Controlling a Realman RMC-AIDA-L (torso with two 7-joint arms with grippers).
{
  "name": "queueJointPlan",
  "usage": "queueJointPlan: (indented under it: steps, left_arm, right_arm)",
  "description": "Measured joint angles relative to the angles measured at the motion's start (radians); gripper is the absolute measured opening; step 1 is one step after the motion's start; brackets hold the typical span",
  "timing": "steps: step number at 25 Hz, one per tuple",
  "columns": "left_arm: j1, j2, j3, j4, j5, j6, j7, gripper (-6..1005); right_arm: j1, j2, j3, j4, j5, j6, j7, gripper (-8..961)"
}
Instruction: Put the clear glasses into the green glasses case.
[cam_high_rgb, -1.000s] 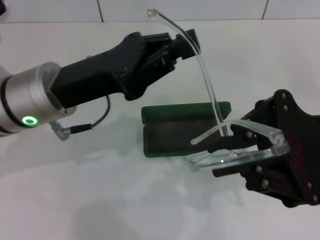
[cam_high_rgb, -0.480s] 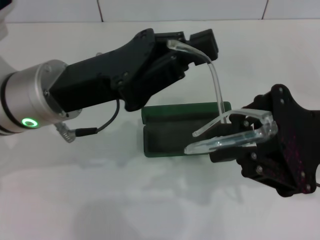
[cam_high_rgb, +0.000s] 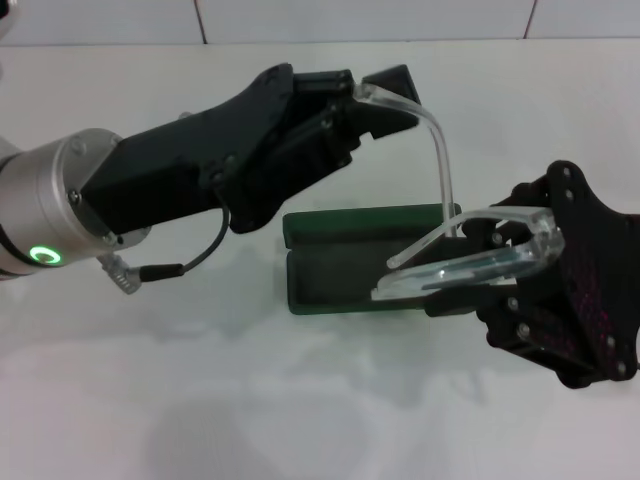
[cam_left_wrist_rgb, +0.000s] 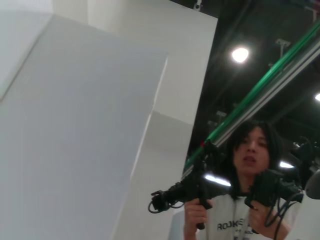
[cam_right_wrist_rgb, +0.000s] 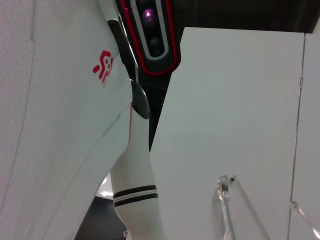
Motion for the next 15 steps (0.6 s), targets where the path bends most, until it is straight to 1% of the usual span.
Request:
queueJointPlan:
  steps: [5,10,13,15]
  left_arm:
    - [0.000,0.000,-0.016,-0.001,0.004,-0.043,0.011,68]
    - [-0.007,0.001,-0.007,-0.002,0.007,-0.068,0.016,69]
    - [-0.011,-0.001,0.028,0.004,-0.017,-0.061,0.015,69]
    - [-0.013,0.000,0.076,0.013,-0.055,-0.061,0.017,69]
  right_arm:
    - [0.002,0.001,-0.006,-0.005,0.000,-0.002,0.000,128]
    - [0.004,0.002,-0.007,-0.004,-0.001,0.000,0.001,129]
    - [0.007,0.003,-0.007,0.000,-0.001,0.002,0.001,129]
    - [0.007,0.003,-0.007,0.000,0.000,0.004,0.001,129]
